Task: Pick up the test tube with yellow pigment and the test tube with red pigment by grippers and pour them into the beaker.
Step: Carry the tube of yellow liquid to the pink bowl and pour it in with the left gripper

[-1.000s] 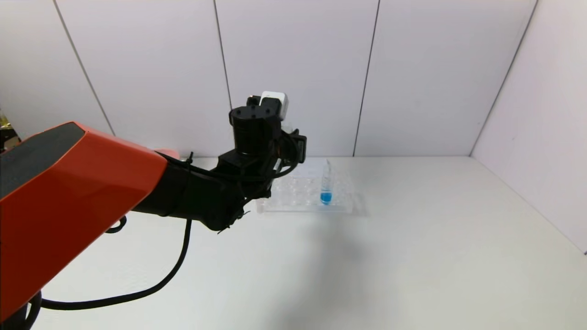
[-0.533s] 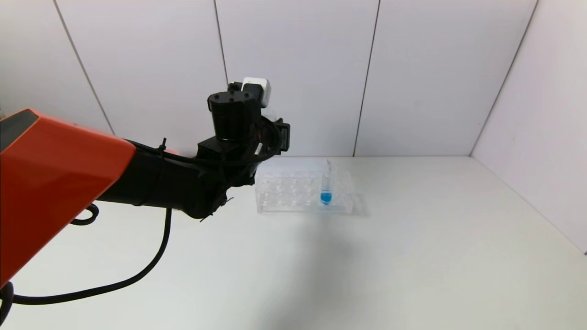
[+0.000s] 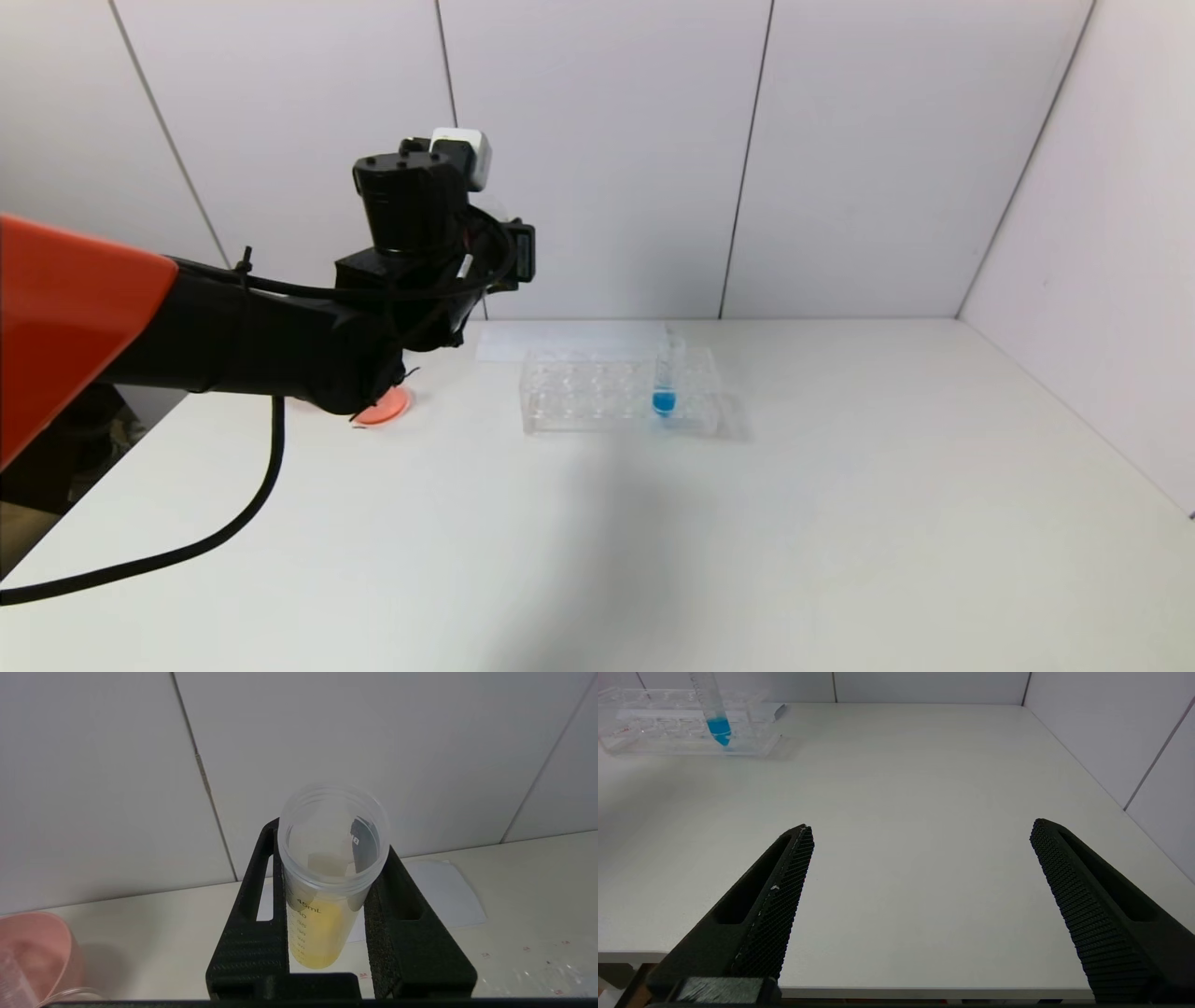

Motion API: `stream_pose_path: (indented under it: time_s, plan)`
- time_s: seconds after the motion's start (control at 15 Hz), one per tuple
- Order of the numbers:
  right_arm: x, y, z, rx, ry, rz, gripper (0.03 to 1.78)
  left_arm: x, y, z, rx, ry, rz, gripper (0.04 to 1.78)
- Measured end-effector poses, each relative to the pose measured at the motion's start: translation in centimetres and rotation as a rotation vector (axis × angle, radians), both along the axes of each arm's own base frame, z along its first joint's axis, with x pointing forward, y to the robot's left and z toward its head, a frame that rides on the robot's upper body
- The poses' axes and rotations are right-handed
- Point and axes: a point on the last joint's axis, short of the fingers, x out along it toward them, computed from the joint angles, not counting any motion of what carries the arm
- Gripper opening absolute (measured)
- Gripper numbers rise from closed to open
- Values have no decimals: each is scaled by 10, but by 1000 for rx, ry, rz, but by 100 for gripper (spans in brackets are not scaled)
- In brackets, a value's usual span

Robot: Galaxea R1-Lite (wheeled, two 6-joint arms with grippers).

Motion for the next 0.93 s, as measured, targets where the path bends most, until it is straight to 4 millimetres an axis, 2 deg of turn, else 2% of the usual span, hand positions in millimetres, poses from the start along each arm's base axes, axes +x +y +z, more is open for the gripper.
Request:
stream_pose_path:
  time_s: [0.4,0.73,0.93]
  plan:
    - [0,0,0,0,0,0,170,2,41,1,5,13,91,47]
    - [0,0,0,0,0,1,170,3,67,4,3,13,152,47]
    - [0,0,0,0,0,0,170,6,91,6,2,12,211,47]
